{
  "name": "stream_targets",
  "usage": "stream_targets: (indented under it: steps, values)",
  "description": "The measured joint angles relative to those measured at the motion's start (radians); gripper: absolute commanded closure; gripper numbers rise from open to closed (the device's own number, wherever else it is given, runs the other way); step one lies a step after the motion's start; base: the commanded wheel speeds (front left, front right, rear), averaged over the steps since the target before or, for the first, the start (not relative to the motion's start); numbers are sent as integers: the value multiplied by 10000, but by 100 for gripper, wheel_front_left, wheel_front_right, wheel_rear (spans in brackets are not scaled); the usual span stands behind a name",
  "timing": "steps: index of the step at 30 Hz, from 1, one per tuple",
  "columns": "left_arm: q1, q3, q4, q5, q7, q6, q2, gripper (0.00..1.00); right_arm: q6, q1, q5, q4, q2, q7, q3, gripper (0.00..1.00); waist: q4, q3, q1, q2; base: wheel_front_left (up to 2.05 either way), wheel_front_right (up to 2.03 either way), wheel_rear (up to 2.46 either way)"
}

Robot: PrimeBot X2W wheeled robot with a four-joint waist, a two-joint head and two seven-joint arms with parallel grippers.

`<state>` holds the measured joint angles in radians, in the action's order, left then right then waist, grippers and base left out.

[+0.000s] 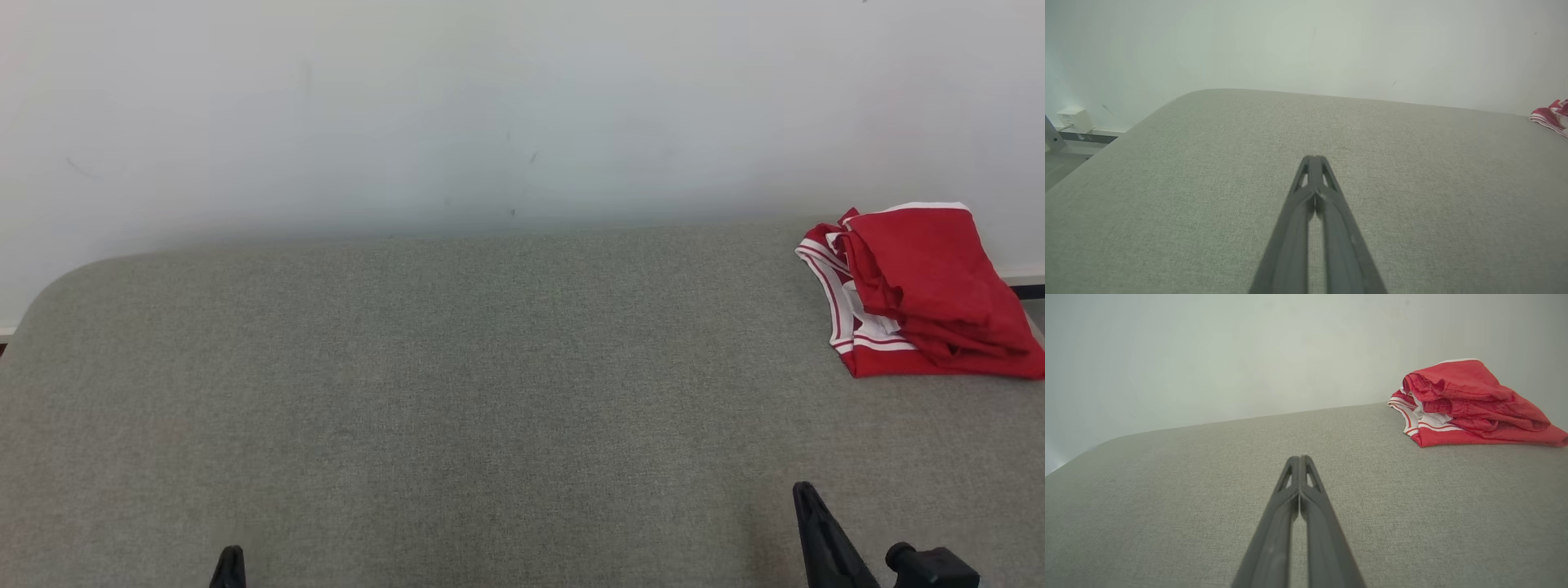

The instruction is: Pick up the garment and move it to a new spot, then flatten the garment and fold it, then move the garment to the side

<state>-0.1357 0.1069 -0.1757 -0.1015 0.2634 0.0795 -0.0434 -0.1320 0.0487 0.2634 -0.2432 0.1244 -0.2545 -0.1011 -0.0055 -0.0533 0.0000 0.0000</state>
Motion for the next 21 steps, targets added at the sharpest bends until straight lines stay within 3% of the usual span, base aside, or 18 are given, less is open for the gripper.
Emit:
stream_targets:
  steps: [21]
  values:
    - [436,33,-253,-3881,-995,102,12,100,0,-253,3524,-58,-140,897,453,100,9,94,0,0,0,0,0]
